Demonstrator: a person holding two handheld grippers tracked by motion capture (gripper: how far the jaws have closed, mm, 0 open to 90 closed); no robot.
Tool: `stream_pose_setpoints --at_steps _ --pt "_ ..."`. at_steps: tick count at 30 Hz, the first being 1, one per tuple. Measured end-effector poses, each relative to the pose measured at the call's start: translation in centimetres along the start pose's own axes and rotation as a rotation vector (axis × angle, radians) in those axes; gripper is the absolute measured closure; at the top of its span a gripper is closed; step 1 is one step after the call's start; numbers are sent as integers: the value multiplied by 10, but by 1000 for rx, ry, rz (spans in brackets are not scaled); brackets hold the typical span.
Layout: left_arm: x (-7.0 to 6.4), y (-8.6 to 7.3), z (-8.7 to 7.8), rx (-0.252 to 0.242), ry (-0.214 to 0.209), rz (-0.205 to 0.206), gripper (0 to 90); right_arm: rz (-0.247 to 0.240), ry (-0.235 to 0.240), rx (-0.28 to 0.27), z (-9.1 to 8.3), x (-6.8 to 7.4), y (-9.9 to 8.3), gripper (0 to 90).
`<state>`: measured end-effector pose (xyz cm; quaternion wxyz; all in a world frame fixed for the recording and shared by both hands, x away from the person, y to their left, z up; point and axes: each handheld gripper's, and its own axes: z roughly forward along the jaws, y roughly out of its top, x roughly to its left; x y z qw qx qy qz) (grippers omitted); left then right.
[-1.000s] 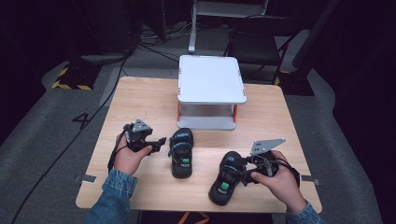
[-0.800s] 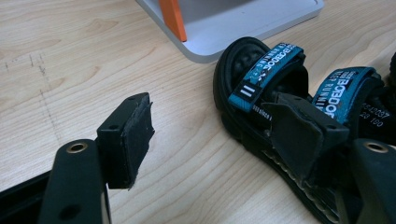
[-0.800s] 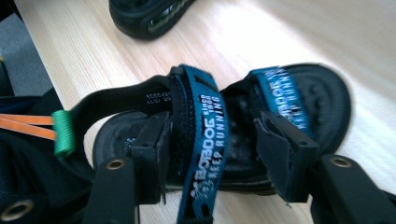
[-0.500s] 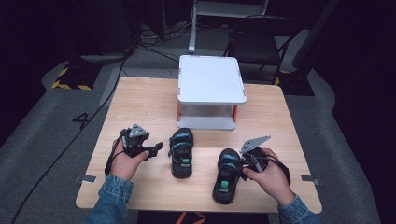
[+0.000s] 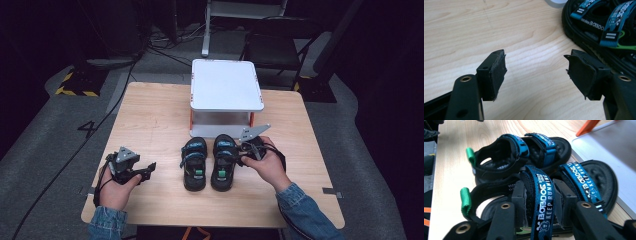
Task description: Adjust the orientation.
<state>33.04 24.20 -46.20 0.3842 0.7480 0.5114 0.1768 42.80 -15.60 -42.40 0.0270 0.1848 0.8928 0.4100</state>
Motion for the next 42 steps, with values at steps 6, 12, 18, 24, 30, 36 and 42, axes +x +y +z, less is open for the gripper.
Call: stream_pose_setpoints --at_steps 6,12,18,24,30,36,42 --pt "3 -7 -5 3 14 -12 310 11 71 -20 21 -8 4 661" --pt "2 -7 -5 5 11 -8 310 56 59 22 24 -16 -2 651" --pt "4 -1 1 9 0 5 309 75 3 -43 19 -8 -4 466" --pt "12 1 1 16 -18 35 304 100 -91 -118 -9 5 -6 361" --pt "19 -1 -3 27 12 45 291 194 -153 -166 -23 17 -11 279" --pt "14 -3 -4 -2 26 36 284 278 -237 -145 -17 35 -2 259" --pt "11 -5 8 -7 2 4 279 290 -220 -93 -9 48 7 423"
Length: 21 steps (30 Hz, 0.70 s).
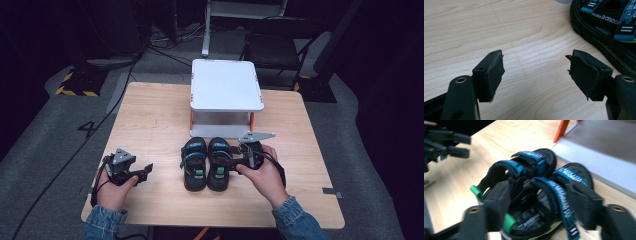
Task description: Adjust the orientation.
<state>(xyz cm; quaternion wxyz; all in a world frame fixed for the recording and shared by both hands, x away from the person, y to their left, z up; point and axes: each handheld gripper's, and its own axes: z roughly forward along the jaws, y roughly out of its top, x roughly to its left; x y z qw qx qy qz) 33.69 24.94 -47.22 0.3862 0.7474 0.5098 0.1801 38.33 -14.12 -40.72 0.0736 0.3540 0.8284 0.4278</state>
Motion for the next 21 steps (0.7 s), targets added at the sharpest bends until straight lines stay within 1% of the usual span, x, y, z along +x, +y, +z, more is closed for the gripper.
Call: stream_pose_setpoints --at_steps 1,3,5,7,8,9,10,11,12,13,14,15,16,18,19,20,21 --pt "0 2 2 -4 -3 4 279 3 5 11 1 2 0 430" --pt "0 4 2 -9 0 8 280 8 20 8 3 7 2 444" --pt "1 6 4 -13 9 11 280 8 21 11 3 10 3 451" --pt "1 6 5 -10 20 19 280 11 12 8 2 14 5 480" --pt "1 6 5 -5 20 24 280 23 36 -5 1 17 7 513" --pt "1 6 5 -5 22 27 280 23 36 -5 1 17 7 513" --pt "1 6 6 -4 23 29 280 94 79 -13 3 21 8 492" --pt "1 6 6 -4 21 27 280 94 79 -13 3 21 8 492" --pt "0 6 6 -6 21 29 281 129 76 21 5 24 8 467" --pt "0 6 5 -5 22 35 281 129 76 21 5 24 8 467" --pt "-1 6 6 -3 22 40 280 141 56 44 7 25 8 454" --pt "-2 5 6 0 21 45 281 147 43 62 10 26 7 464" --pt "-2 5 6 0 19 43 281 153 42 71 13 27 6 463" --pt "-2 4 6 3 23 45 282 180 51 79 19 27 6 446" --pt "-2 4 6 3 23 39 282 186 51 80 23 26 5 443" --pt "-1 3 7 5 23 42 283 200 57 84 30 27 5 435" --pt "-1 3 7 7 24 45 283 210 66 84 33 27 5 432"
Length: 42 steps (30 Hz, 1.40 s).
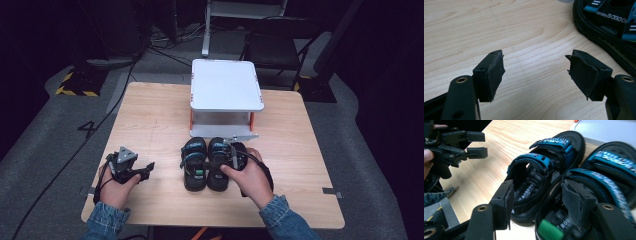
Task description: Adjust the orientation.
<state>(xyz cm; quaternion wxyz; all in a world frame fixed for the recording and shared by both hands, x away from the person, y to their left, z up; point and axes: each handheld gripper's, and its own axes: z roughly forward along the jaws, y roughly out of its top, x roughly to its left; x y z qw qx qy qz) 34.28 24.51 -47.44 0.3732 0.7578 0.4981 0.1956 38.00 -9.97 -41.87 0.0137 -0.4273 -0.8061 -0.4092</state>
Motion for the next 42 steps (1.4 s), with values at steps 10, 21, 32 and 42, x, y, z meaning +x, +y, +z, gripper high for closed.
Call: stream_pose_setpoints --at_steps 10,21,32,42 --pt "-5 -2 1 7 -18 25 283 27 -43 3 16 10 6 422" --pt "-6 -3 3 8 -13 21 284 -20 -150 43 14 13 -2 451" --pt "-7 -4 5 14 -13 28 284 7 -183 64 42 8 -10 393" --pt "-9 -4 7 21 -20 30 285 -93 -279 81 48 14 -12 633"
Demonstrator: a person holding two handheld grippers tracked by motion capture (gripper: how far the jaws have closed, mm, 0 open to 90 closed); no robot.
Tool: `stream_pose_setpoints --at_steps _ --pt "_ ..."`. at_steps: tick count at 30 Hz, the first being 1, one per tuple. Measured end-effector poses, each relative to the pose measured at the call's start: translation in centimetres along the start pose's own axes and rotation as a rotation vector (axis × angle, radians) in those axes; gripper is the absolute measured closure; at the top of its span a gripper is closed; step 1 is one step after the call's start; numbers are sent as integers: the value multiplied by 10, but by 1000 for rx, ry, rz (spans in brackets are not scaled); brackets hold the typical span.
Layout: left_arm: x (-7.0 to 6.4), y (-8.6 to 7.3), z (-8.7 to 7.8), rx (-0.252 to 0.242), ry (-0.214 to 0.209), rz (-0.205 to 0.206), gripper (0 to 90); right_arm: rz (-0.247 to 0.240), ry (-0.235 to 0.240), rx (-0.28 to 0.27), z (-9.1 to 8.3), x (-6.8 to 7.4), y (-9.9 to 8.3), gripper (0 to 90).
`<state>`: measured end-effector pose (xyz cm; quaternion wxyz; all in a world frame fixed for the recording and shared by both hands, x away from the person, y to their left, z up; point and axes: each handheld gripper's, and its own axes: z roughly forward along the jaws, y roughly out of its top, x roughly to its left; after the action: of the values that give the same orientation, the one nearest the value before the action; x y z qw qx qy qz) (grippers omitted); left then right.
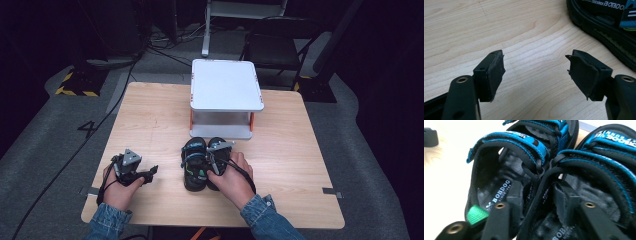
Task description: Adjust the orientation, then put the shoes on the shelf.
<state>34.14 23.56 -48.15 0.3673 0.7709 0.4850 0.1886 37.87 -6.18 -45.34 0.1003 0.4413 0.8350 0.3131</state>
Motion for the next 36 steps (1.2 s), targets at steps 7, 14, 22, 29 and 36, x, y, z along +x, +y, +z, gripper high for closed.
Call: stream_pose_setpoints --at_steps 7,14,22,29,36 --pt "2 1 2 -6 -4 -2 287 11 13 -2 -1 -5 1 755" --pt "2 2 4 -12 -5 3 288 22 51 -23 -5 -7 -2 807" --pt "3 2 4 -11 -2 5 289 17 44 -108 -27 -19 7 805" --pt "3 0 2 -10 7 -4 290 71 1 -145 -38 -53 27 803" --pt "4 -3 3 -4 6 9 289 97 -62 -168 -25 -81 47 802"
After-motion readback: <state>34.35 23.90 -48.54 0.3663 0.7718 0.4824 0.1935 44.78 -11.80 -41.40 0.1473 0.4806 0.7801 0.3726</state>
